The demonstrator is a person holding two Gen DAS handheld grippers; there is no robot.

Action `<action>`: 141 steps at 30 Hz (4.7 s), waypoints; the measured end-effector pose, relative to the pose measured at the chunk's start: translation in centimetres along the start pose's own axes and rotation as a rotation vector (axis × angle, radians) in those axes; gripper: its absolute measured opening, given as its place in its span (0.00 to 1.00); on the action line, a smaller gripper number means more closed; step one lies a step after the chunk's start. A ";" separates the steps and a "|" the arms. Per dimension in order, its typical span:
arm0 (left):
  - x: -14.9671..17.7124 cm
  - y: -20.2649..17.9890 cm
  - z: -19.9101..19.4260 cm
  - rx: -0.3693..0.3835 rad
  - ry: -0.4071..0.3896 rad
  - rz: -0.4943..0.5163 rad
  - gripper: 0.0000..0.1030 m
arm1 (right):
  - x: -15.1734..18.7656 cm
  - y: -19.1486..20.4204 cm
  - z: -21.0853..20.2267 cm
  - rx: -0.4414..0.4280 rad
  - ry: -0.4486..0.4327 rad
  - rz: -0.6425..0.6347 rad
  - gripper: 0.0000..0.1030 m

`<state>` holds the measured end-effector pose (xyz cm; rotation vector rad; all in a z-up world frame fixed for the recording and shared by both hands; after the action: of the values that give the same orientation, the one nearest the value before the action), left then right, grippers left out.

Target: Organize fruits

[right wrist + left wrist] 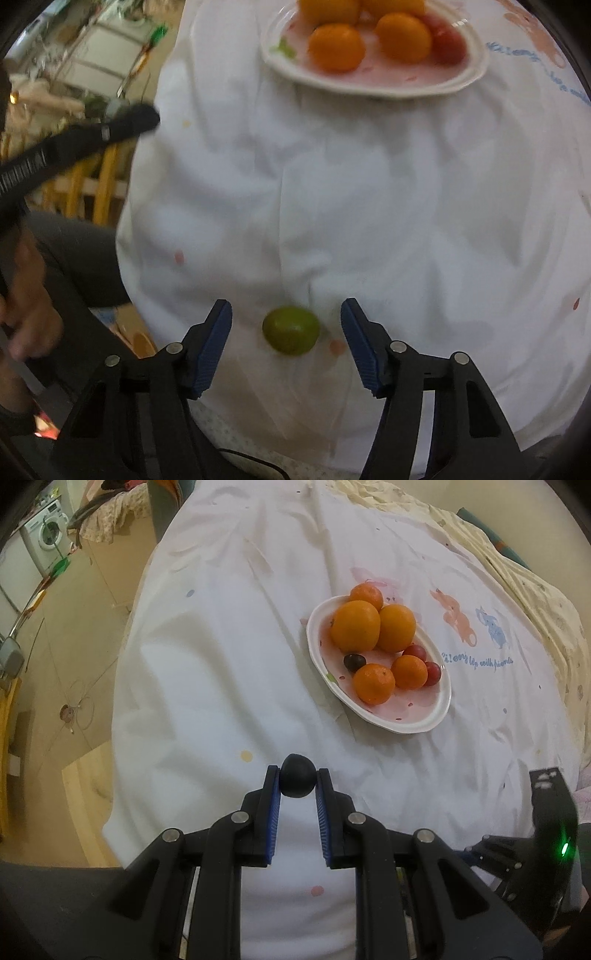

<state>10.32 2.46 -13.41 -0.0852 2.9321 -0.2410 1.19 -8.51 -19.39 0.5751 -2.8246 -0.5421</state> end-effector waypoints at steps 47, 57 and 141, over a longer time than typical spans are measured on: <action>-8.5 -4.0 1.6 0.011 -0.026 0.063 0.15 | -12.7 -9.0 -16.3 -0.186 -0.516 0.214 0.31; -9.8 -4.5 6.0 0.033 0.030 0.019 0.15 | -13.5 -9.5 -10.5 -0.194 -0.395 0.225 0.31; -0.7 -3.0 -7.8 -0.112 -0.432 0.050 0.99 | -1.9 -5.7 -17.9 0.277 -0.867 0.169 1.00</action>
<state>9.59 0.81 -5.19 -0.0706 2.5112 -0.0412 9.68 -18.22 -5.55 0.1338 -3.7621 -0.4379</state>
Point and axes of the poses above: each gripper's, at about its wrist camera, not at the fingertips, and z roughly the way its jaws point, y to its left, x to its underside, the point moved 10 cm from there along z, roughly the way its jaws point, and after that the axes turned 8 degrees about y, right-handed, at the moved point
